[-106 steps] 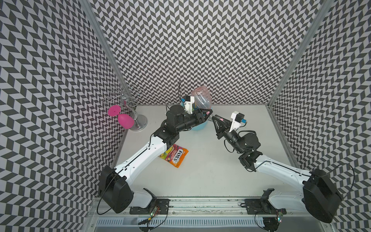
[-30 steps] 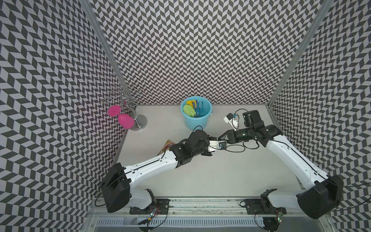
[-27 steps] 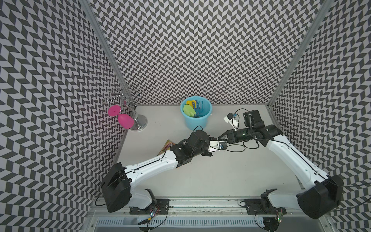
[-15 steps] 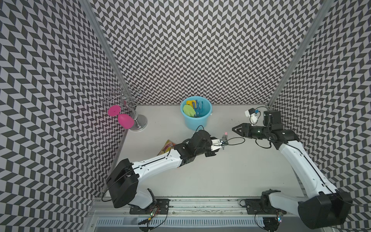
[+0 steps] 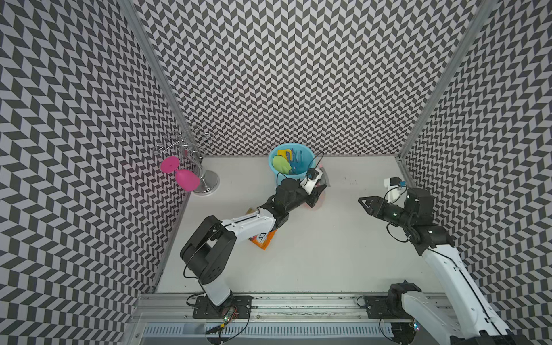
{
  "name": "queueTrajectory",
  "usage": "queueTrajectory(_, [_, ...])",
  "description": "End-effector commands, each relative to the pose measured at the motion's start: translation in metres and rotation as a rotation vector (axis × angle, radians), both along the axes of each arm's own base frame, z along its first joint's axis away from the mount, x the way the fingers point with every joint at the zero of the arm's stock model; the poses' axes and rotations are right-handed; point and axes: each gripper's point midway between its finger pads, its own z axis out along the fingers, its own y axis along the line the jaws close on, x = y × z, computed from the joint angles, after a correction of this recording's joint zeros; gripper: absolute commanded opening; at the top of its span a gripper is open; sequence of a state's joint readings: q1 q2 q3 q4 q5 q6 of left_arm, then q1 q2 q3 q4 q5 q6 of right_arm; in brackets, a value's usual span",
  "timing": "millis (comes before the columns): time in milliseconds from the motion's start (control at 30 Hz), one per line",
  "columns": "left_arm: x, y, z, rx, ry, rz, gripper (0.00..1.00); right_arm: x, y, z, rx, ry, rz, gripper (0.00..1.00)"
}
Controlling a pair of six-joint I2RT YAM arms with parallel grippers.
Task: Organize the gardening tools
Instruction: Adjust the gardening tool at the center of the board.
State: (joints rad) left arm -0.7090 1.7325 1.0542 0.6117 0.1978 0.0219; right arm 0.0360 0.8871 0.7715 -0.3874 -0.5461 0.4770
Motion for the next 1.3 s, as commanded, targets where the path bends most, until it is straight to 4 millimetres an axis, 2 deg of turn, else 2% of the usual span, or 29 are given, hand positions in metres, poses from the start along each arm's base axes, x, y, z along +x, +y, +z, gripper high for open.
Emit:
queueTrajectory(0, [0.013, -0.005, 0.043, -0.217, -0.043, -0.027, 0.02, 0.006, -0.004, 0.019, 0.002, -0.108, -0.029, 0.48])
queueTrajectory(133, [0.032, -0.009, 0.035, -0.263, 0.000, -0.043, 0.01, 0.003, -0.005, 0.016, 0.006, -0.109, -0.033, 0.48])
queueTrajectory(367, [0.047, -0.021, 0.011, -0.261, 0.040, -0.042, 0.01, 0.005, -0.009, 0.016, -0.034, -0.113, -0.047, 0.48])
queueTrajectory(767, [0.050, -0.037, -0.037, -0.227, 0.065, -0.058, 0.05, 0.008, -0.006, 0.009, -0.058, -0.076, -0.016, 0.48])
queueTrajectory(1100, [0.051, -0.044, -0.063, -0.231, 0.071, -0.075, 0.08, 0.009, -0.008, 0.002, -0.077, -0.054, -0.020, 0.48])
queueTrajectory(1267, [0.049, -0.047, -0.075, -0.228, 0.072, -0.092, 0.14, 0.010, -0.008, 0.000, -0.084, -0.047, -0.018, 0.48])
